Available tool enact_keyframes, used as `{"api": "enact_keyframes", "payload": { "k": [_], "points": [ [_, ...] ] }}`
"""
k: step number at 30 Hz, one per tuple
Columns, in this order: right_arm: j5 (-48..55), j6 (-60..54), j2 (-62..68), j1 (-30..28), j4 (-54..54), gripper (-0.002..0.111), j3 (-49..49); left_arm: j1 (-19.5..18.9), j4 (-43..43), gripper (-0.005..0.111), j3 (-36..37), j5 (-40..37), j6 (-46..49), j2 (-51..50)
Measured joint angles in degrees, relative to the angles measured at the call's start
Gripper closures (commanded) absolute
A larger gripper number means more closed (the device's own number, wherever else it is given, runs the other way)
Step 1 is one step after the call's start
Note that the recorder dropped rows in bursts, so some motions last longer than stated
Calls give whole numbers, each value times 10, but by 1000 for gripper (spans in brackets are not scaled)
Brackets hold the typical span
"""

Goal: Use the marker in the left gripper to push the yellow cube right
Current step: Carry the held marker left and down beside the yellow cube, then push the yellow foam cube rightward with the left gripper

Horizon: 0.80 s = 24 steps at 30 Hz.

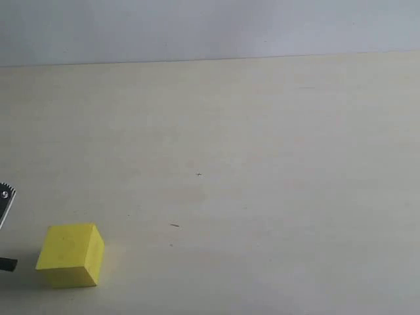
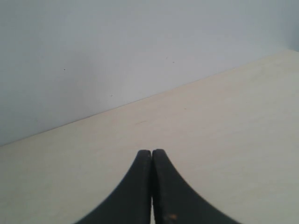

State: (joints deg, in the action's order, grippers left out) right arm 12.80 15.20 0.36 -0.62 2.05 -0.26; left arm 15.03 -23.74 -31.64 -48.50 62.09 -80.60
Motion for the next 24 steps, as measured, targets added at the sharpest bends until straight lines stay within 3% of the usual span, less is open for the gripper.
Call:
{"api": "enact_keyframes", "payload": {
  "k": [6, 10, 12, 15, 16, 18, 21, 24],
  "points": [
    [0, 0, 0, 0, 0, 108, 0, -4, -23, 107, 0, 1, -28, -4],
    [0, 0, 0, 0, 0, 108, 0, -2, 25, 107, 0, 19, -28, -13],
    [0, 0, 0, 0, 0, 108, 0, 15, 56, 107, 0, 33, -28, -18],
    [0, 0, 0, 0, 0, 108, 0, 80, 97, 107, -4, 57, -29, -24],
    [0, 0, 0, 0, 0, 108, 0, 124, 102, 107, -15, 56, -40, -25],
    [0, 0, 0, 0, 0, 108, 0, 152, 72, 107, -23, 39, -79, -25],
    [0, 0, 0, 0, 0, 108, 0, 149, 30, 107, -24, 2, -113, -25],
    [0, 0, 0, 0, 0, 108, 0, 149, 38, 107, -25, 16, -118, -26]
  ]
}}
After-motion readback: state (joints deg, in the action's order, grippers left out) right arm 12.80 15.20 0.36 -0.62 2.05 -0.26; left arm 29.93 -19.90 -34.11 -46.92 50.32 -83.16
